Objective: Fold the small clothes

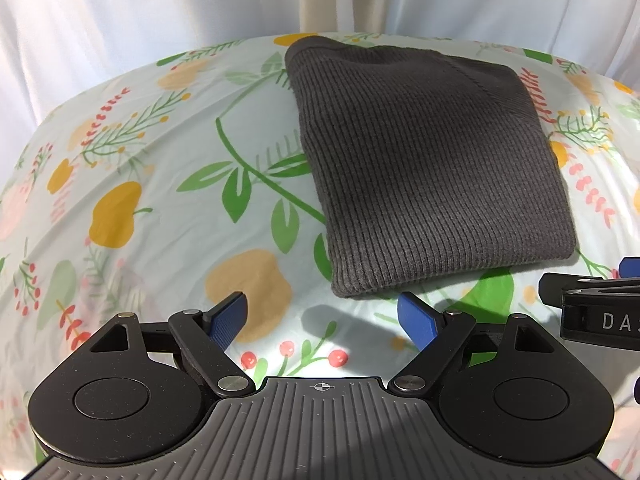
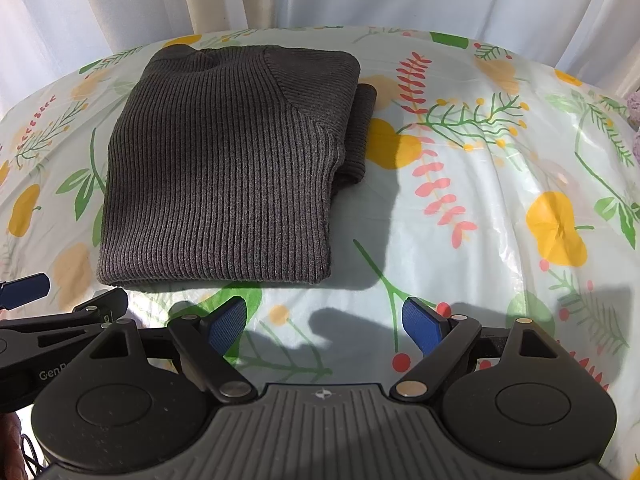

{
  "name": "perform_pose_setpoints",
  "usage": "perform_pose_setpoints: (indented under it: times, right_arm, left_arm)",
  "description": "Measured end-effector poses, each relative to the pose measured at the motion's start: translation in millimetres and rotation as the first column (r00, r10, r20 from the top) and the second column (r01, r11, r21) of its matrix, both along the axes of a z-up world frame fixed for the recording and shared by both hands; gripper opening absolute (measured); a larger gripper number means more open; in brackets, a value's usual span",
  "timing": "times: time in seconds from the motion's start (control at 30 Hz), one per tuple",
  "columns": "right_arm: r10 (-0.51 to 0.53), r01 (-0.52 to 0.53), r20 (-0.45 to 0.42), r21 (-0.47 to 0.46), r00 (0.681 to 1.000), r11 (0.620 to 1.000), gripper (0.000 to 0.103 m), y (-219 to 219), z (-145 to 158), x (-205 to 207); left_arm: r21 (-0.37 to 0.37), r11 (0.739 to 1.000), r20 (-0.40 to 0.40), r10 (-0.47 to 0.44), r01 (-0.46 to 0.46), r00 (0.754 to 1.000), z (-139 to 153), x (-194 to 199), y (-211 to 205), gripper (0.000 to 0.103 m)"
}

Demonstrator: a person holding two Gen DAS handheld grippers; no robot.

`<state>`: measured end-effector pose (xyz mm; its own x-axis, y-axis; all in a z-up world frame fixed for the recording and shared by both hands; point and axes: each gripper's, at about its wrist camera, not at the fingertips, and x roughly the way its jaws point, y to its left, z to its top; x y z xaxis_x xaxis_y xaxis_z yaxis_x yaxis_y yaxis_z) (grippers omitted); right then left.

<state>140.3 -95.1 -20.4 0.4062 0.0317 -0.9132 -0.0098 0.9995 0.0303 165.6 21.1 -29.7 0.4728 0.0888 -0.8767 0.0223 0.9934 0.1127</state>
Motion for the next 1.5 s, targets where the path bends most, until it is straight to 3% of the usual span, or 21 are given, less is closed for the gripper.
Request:
perform_pose_setpoints:
  times: [1.5]
  right_arm:
    - [0.009,-0.009,-0.002,-0.017,1.0,1.0,0.086,1.2,-0.9,0.0]
  left_arm:
    - [0.014,0.999,0.001,-0.031,0.031,1.0,-0.4,0.0,-1.4,0.087]
